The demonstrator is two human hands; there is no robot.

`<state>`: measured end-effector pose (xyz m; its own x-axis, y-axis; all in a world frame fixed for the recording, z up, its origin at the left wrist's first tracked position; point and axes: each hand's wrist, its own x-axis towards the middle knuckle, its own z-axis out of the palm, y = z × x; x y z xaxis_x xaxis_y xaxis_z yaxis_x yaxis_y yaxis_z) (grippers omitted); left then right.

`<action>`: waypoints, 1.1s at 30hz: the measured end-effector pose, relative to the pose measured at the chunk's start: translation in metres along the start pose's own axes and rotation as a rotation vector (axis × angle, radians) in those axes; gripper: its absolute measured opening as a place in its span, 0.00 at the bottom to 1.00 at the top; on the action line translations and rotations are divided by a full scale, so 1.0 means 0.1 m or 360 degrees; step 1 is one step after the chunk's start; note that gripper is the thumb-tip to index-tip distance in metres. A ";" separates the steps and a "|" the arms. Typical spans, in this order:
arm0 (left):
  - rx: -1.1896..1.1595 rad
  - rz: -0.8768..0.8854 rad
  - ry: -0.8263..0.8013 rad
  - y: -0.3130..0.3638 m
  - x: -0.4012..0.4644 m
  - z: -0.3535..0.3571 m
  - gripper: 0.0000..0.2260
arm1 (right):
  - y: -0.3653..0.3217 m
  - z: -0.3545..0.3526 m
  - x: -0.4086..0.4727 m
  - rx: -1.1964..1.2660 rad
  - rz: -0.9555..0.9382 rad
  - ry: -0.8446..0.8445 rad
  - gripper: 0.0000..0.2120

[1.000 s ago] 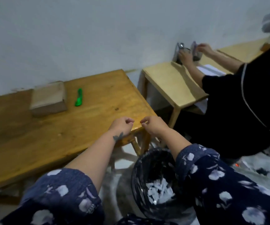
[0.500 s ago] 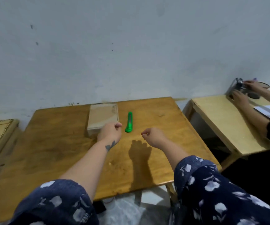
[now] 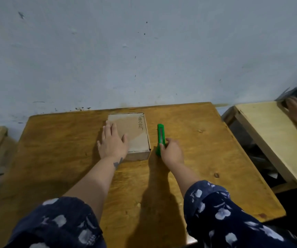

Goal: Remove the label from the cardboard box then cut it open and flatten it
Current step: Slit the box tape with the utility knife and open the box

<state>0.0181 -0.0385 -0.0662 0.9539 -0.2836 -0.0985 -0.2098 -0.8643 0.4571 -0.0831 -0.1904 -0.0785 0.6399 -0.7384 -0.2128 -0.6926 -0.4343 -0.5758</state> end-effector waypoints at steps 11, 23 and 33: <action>0.0202 0.0015 0.0166 -0.03 -0.03 0.15 0.31 | -0.22 -0.02 0.54 0.0320 0.0054 -0.0219 0.20; 0.0200 0.0001 0.0134 -0.01 -0.06 0.11 0.30 | -0.50 -0.59 0.59 0.1646 0.0141 -0.1352 0.25; 0.0330 0.0001 0.0114 0.00 -0.05 0.10 0.30 | -0.40 -0.52 0.49 0.1476 0.0041 -0.0974 0.19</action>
<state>0.0114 -0.0417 -0.0743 0.9650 -0.2602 -0.0316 -0.2429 -0.9332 0.2648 -0.0415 -0.2358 -0.0246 0.8623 -0.2515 -0.4396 -0.3544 0.3203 -0.8785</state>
